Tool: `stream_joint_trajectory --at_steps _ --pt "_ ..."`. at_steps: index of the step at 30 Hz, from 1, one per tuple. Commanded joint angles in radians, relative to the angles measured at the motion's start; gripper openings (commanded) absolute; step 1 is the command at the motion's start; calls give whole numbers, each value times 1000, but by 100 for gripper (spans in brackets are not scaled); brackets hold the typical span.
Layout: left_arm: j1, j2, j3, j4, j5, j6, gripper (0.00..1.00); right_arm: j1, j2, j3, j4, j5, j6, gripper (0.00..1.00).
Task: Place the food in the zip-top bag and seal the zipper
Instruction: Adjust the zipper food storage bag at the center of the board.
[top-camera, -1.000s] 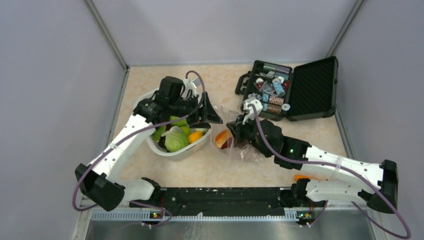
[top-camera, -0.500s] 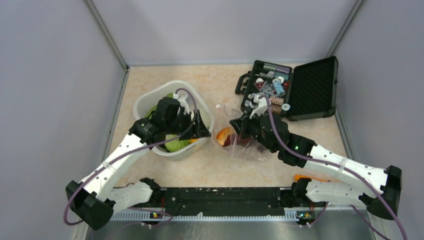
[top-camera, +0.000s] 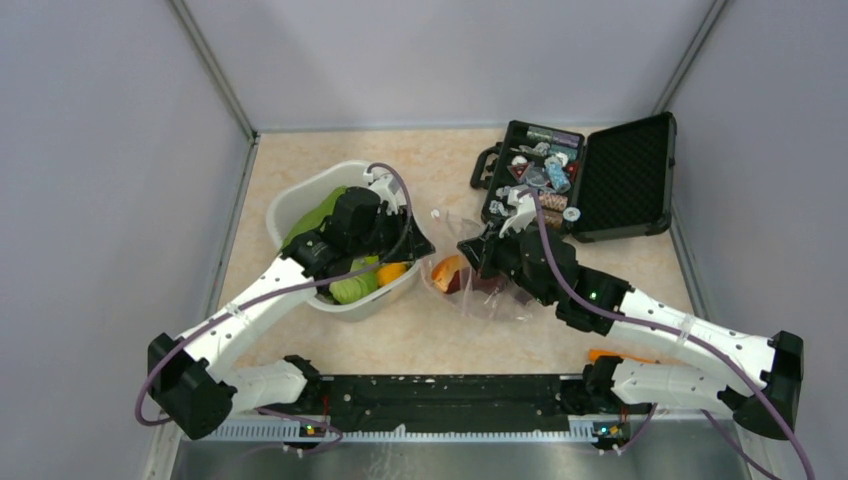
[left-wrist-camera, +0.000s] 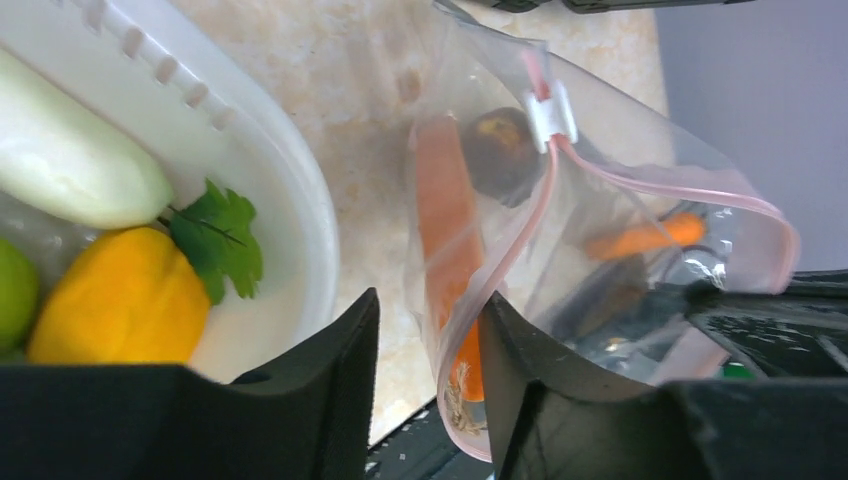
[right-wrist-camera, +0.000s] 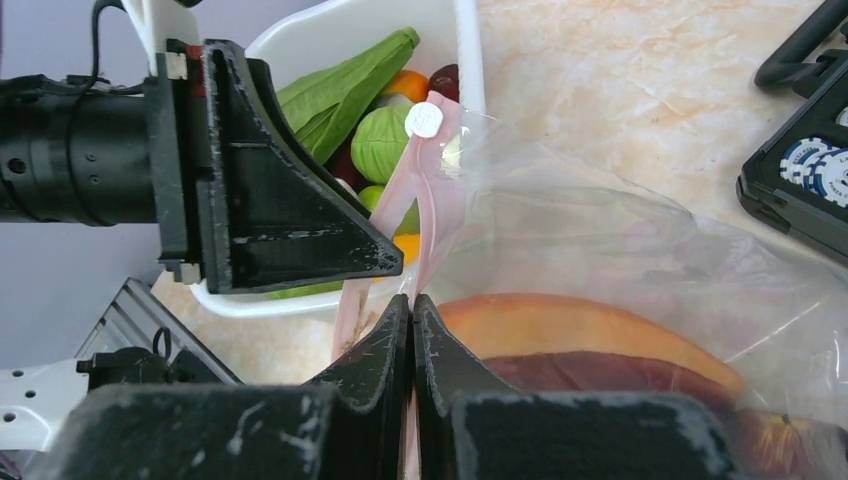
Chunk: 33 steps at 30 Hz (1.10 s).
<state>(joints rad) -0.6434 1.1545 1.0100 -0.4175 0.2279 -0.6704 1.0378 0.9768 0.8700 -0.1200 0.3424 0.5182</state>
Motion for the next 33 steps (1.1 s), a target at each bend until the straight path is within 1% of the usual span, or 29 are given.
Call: stream_joint_trajectory --at_steps 1,2,3,5,6,7,10,13,17,19,20,22,26,28,29,31,32,33 --pt "-3 3 30 26 -50 48 36 -5 -29 18 32 -3 9 0" --pt "-3 0 33 28 -42 54 30 -4 -28 23 29 1 9 0" --pt "-3 -2 36 39 -22 60 21 -5 -28 27 24 4 7 0" --pt "-3 3 51 67 22 72 6 -5 -32 37 16 14 3 0" --pt "-3 12 67 70 37 79 1 -5 -36 40 9 18 -1 0" --pt "-3 23 90 65 52 85 0 -5 -44 46 4 27 -7 0" --pt "-3 62 197 50 98 109 0 -5 -83 50 -4 55 -29 0" --pt "-2 98 300 55 133 117 0 -5 -139 60 2 68 -85 0" --pt "-3 167 480 47 221 115 0 -5 -207 85 -21 108 -130 0" --pt "-4 196 533 52 262 114 0 -4 -231 76 -20 135 -139 0" --pt "-4 211 544 55 266 118 0 -5 -238 67 -17 153 -138 0" --pt "-5 245 581 -4 220 133 0 -4 -244 62 -7 132 -144 0" --pt "-15 246 582 -19 230 156 0 -5 -250 72 26 119 -167 0" --pt "-19 265 601 -75 199 187 0 -5 -225 87 21 127 -192 0" --pt "-20 293 620 -137 191 194 0 -4 -208 124 -10 118 -193 0" --pt "-38 319 661 -193 251 217 0 -5 -189 162 -38 54 -206 0" --pt "-52 317 658 -196 252 223 0 -5 -189 164 -27 19 -209 0" --pt "-66 307 641 -189 220 228 0 -5 -192 155 -6 -19 -214 0"
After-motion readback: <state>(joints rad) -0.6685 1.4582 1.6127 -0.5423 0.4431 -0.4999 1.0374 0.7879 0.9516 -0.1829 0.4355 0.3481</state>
